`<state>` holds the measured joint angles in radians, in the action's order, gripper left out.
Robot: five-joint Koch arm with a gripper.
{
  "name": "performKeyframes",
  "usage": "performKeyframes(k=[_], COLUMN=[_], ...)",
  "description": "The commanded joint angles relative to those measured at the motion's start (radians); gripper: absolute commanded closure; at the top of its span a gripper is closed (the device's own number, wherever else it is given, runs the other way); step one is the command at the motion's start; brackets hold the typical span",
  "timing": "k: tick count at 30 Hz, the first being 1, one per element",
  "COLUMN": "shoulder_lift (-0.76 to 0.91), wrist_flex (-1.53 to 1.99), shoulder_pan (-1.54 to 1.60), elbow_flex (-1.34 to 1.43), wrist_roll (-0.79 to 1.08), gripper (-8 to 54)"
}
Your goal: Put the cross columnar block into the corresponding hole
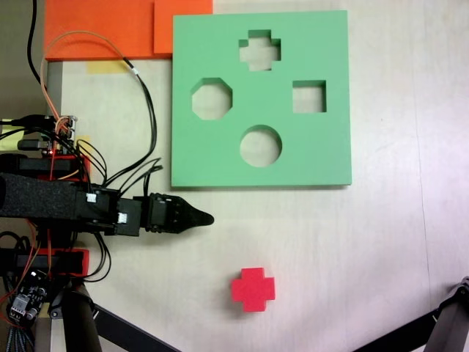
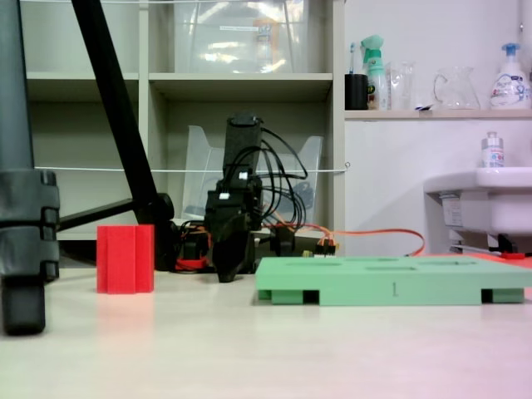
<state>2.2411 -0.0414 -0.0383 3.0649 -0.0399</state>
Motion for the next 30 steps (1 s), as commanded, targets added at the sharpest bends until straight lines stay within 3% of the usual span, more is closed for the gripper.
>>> performKeyframes(k=[1, 10, 12, 14, 15, 18, 20, 24, 28, 30], shoulder_lift=[0.075, 0.075, 0.075, 0.077, 0.077, 0.08, 0.081, 0.078, 0.048, -0.075], wrist_flex=[0.029, 0.02, 0.002, -0.025, -0.021, 0.078, 0.43, 0.815, 1.032, 1.21], shoulder_pan=[-0.005, -0.011, -0.005, 0.008, -0.011, -0.021, -0.029, -0.086, -0.1, -0.112], elbow_flex=[0.069, 0.069, 0.064, 0.008, -0.037, -0.133, -0.365, -0.681, -0.876, -1.078], wrist_roll=[-0.002, -0.057, -0.368, -0.988, -1.135, -1.25, -1.413, -1.513, -1.48, -1.414], gripper=[11.6, 11.9, 12.0, 14.3, 14.3, 14.2, 14.4, 21.3, 21.5, 21.9])
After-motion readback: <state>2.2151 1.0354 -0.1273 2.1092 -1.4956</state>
